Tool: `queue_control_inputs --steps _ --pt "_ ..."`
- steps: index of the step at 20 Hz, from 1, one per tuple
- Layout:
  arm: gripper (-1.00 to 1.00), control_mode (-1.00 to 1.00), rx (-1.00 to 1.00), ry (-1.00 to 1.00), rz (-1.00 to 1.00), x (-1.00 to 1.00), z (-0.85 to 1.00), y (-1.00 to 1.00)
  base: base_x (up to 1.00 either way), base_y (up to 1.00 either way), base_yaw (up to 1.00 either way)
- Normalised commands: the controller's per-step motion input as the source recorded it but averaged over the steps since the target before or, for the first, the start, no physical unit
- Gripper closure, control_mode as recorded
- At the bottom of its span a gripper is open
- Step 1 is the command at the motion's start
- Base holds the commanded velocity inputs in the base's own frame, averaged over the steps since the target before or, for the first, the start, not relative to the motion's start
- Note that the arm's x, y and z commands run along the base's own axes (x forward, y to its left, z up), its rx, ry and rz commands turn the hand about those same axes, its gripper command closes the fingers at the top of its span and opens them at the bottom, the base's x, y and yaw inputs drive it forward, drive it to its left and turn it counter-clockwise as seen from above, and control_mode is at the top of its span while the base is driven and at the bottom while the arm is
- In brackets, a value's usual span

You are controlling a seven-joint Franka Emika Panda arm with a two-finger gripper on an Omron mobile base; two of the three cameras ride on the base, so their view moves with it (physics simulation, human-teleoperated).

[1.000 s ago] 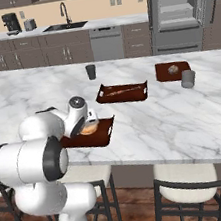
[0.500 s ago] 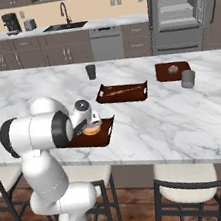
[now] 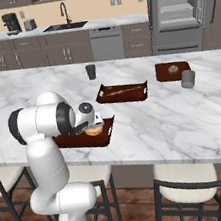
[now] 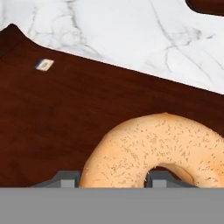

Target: Take the donuts from the fridge and place them on the empty tray on the dining counter.

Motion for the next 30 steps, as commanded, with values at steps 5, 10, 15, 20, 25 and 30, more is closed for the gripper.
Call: queue_control_inputs --steps 5,10,15,20,25,30 --pt "-1.00 -1.00 0.01 0.13 0.00 0.22 0.07 -0.09 0.00 0.00 0.00" --pt "-1.00 -1.00 0.00 0.32 0.00 0.11 0.34 -0.01 0.00 0.00 0.00" --pt "-1.00 -1.00 0.00 0.37 -0.01 0.19 0.38 -0.10 0.00 0.00 0.00" --pt "-1.00 -1.00 0.00 0.31 -0.01 0.16 0.25 0.00 0.00 0.00 0.00" --pt "-1.00 -1.00 -0.01 0.12 -0.02 0.16 -0.29 0.00 0.00 0.00 0.00" --pt "-1.00 -1.00 0.00 -0.02 -0.07 -0.23 -0.59 0.00 0.00 0.00 0.00"
